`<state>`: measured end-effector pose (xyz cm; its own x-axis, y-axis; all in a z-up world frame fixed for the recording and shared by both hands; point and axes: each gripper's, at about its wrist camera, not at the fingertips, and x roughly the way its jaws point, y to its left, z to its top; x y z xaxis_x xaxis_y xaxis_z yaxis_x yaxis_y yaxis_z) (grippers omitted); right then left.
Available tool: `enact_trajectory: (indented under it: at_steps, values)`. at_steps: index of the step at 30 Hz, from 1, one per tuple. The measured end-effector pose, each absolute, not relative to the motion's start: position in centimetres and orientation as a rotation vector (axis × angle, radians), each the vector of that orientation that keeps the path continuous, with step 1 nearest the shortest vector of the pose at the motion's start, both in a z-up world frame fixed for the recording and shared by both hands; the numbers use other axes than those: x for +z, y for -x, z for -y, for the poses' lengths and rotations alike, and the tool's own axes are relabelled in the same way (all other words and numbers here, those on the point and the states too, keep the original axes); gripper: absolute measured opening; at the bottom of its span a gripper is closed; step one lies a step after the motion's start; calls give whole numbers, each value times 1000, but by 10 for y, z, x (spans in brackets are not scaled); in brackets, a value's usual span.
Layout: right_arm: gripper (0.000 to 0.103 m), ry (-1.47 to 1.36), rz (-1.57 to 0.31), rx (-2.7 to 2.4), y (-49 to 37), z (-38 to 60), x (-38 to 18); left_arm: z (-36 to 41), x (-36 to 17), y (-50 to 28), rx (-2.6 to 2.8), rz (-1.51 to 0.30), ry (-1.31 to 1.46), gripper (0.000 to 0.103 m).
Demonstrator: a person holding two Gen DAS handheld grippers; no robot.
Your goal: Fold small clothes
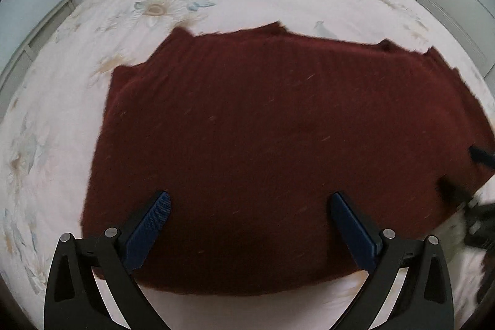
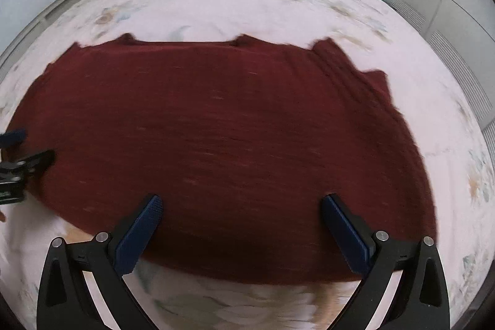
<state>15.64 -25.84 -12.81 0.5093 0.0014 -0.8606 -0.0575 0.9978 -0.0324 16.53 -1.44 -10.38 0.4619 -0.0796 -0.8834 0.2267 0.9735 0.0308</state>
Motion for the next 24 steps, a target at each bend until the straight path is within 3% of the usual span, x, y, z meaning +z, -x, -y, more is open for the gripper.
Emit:
enact_trajectory:
  at_steps: [6,24]
  values:
    - [102,-69,-1042,28,-155,300,-131,-21,-111,-157,-190,-1071,-72,102]
    - [103,-17,-1063,2,-151,285,-126,-21,-114,-149,-157,-1040,-31,102]
